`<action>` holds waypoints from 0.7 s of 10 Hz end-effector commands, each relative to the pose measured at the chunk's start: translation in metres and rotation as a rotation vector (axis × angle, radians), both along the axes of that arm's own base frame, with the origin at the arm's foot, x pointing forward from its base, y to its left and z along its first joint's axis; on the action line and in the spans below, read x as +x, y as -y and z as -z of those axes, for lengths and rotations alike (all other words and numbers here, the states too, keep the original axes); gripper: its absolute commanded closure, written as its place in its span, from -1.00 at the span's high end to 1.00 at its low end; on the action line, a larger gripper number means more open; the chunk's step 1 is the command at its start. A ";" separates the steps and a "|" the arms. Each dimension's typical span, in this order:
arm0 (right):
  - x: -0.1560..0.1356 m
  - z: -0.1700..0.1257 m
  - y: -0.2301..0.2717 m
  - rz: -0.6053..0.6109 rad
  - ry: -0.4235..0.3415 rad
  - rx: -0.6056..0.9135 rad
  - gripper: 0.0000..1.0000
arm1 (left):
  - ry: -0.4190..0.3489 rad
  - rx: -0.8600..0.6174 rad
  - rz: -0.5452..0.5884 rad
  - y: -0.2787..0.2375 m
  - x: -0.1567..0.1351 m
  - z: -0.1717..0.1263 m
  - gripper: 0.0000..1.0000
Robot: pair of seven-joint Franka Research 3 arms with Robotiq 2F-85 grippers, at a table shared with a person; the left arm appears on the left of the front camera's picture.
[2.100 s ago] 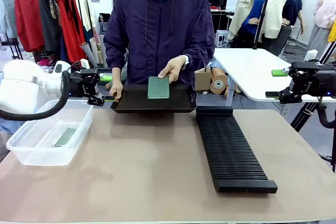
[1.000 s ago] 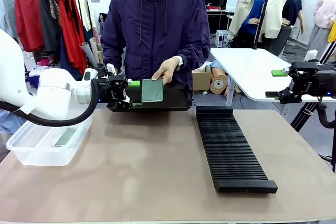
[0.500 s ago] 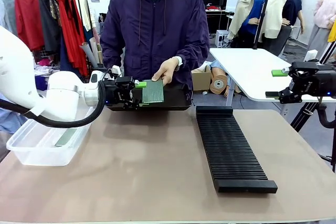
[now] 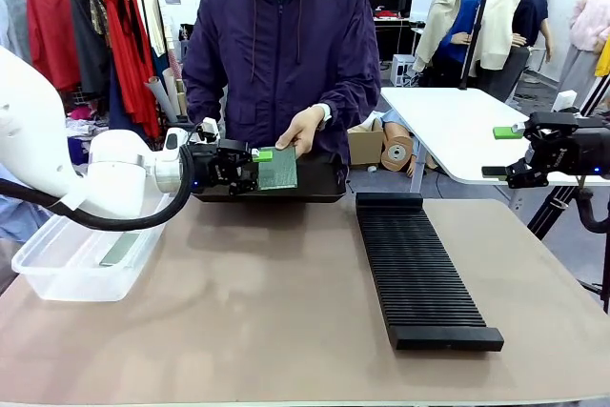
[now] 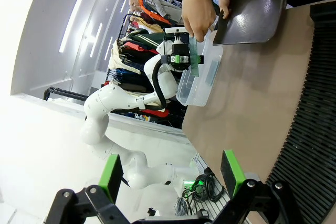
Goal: Sort PCBs into racks and boxes based on the side picked up.
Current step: Pick up the Blank PCB handed by the Human.
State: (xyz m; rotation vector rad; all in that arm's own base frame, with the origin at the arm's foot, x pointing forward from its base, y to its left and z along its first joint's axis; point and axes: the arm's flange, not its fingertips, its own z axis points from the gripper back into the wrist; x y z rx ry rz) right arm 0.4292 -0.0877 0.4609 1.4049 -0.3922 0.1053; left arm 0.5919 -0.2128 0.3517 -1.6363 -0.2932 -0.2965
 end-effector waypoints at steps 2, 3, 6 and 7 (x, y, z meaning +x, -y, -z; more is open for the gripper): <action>-0.001 -0.001 -0.001 0.000 0.007 0.000 1.00 | 0.012 -0.022 -0.020 0.007 0.003 0.002 -1.00; -0.001 -0.001 -0.001 0.000 0.007 0.000 1.00 | 0.011 -0.023 -0.019 0.007 0.002 0.002 -1.00; -0.001 -0.001 -0.001 0.000 0.007 0.000 1.00 | -0.006 -0.030 -0.017 0.005 0.001 0.000 -1.00; -0.001 -0.001 -0.001 0.000 0.007 0.000 1.00 | -0.007 -0.030 -0.018 0.004 0.001 -0.001 -1.00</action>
